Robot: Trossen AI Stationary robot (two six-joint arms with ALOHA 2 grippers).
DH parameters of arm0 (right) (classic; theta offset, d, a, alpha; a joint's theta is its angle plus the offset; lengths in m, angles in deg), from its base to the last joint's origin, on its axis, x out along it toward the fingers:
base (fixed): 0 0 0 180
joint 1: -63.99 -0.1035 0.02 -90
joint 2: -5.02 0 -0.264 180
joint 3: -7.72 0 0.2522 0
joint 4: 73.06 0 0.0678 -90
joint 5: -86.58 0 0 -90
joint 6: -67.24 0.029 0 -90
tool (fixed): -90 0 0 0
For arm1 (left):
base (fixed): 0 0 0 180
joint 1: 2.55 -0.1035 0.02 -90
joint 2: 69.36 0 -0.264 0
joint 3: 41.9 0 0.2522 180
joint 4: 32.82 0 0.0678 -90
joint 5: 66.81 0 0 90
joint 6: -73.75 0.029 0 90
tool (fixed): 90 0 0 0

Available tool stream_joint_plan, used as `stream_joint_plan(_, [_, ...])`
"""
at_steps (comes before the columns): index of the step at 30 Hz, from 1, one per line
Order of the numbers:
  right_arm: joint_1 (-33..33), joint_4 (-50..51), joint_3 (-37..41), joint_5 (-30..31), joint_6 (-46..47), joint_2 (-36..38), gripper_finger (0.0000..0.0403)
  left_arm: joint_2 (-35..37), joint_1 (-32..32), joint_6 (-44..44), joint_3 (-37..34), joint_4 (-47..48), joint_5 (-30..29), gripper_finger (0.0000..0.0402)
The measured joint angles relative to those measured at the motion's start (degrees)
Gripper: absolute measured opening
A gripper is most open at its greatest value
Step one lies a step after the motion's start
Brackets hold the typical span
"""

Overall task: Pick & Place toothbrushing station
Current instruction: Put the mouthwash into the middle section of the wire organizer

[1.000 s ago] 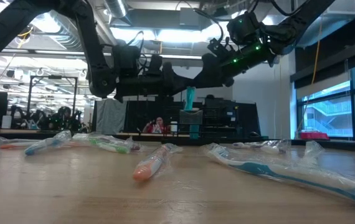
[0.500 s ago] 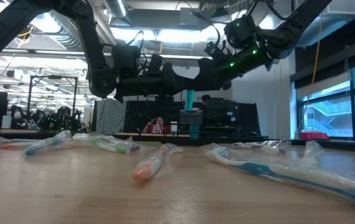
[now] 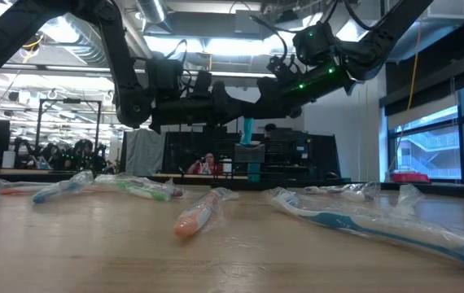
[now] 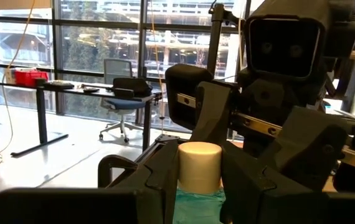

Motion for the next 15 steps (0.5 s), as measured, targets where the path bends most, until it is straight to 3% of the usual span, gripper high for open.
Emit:
stream_joint_plan(5, [0.02, 1.91, -0.87, 0.13, 0.13, 0.00, 0.0096, 0.00, -0.09, 0.15, 0.00, 0.16, 0.04, 0.0094])
stream_joint_plan(15, [0.00, 1.88, -0.98, -0.03, 1.15, -0.02, 0.0095, 0.00, -0.85, -0.11, 0.00, 0.18, 1.09, 0.0112])
